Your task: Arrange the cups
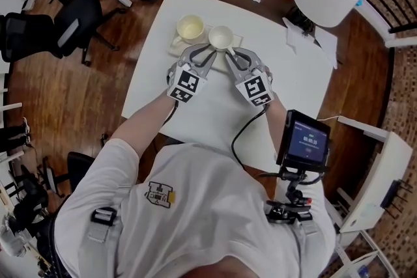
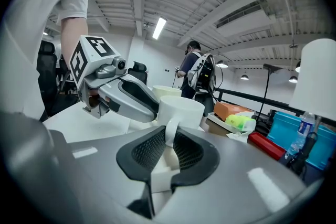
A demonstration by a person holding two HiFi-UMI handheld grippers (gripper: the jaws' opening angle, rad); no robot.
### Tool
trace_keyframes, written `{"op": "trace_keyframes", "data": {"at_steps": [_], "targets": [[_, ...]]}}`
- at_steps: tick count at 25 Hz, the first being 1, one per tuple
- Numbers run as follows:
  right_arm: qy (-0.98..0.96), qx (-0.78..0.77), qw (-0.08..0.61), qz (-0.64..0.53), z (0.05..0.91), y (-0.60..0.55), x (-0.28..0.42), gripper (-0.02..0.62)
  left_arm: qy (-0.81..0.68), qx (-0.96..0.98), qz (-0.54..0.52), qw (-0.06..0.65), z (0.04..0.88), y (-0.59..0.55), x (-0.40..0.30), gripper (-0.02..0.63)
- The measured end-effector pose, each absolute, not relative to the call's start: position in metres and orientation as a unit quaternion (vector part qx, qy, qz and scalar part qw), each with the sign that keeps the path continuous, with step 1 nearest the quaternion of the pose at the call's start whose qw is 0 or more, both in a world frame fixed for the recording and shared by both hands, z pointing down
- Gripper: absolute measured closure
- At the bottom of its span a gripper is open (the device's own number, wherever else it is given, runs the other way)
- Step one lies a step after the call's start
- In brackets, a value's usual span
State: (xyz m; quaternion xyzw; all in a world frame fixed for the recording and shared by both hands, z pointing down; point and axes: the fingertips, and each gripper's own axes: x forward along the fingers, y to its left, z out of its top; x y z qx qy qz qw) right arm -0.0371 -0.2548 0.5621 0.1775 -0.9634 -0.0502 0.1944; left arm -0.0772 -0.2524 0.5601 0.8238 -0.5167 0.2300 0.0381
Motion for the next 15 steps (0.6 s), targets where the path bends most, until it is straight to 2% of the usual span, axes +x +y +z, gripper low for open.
{"op": "trace_keyframes", "data": {"at_steps": [15], "targets": [[-0.946,0.239,0.218,-0.011,0.564,-0.234,-0.003,0.525,-0.498,0.834,0.230,0.058,0.557,-0.200,-0.080,0.515]]}}
